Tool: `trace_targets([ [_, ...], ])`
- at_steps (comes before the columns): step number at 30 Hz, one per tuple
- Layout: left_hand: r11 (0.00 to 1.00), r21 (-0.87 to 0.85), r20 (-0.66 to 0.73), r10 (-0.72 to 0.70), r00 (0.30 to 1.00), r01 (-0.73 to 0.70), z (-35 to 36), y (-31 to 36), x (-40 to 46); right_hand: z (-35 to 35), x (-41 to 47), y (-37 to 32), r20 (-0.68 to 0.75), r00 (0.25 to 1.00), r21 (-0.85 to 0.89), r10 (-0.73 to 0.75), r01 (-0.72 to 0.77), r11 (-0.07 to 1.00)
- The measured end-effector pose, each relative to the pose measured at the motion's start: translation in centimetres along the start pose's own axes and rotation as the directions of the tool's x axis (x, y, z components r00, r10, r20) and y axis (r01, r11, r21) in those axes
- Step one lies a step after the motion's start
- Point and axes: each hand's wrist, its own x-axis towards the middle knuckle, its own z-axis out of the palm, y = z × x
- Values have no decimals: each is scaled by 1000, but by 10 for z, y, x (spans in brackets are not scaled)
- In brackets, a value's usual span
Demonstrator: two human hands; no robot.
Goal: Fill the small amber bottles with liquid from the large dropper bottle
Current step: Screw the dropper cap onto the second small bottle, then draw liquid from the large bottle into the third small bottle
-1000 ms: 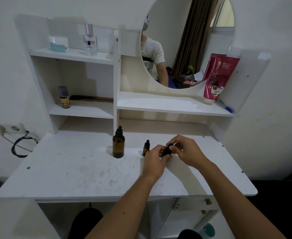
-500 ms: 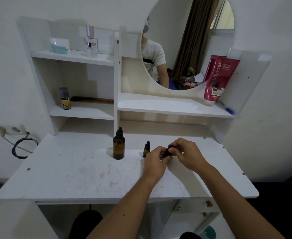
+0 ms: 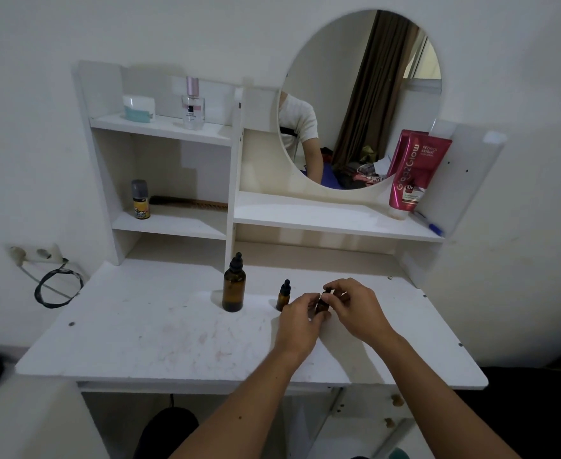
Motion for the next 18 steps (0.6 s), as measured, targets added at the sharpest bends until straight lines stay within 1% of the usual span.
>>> trace_targets([
  [2, 999, 2, -16, -45, 999, 45, -6, -2, -9, -2, -3, -2, -16, 1000, -7, 11, -11, 1000],
  [4, 997, -13, -21, -76, 997, 75, -16, -4, -18, -4, -6, -3, -66, 998, -13, 14, -14, 1000],
  [7, 997, -42, -23, -73, 997, 72, -39, -9, -33, -5, -11, -8, -138, 990, -3, -1, 1, 1000],
  [10, 994, -80, -59, -80, 995, 75, -66, -11, -44, -2, -14, -22, -172, 985, 27, -32, 37, 999],
  [12, 993, -73, -111, -101, 989, 93, -87, -13, -49, 1, -13, -34, -194, 979, 60, -68, 81, 995],
  [15, 994, -46, -239, -104, 965, 95, -119, -17, -51, 7, -5, -60, -200, 972, 121, -120, 146, 982],
  [18, 994, -41, -353, -109, 929, 102, -147, -24, -48, 16, 9, -89, -151, 978, 192, -145, 173, 966],
])
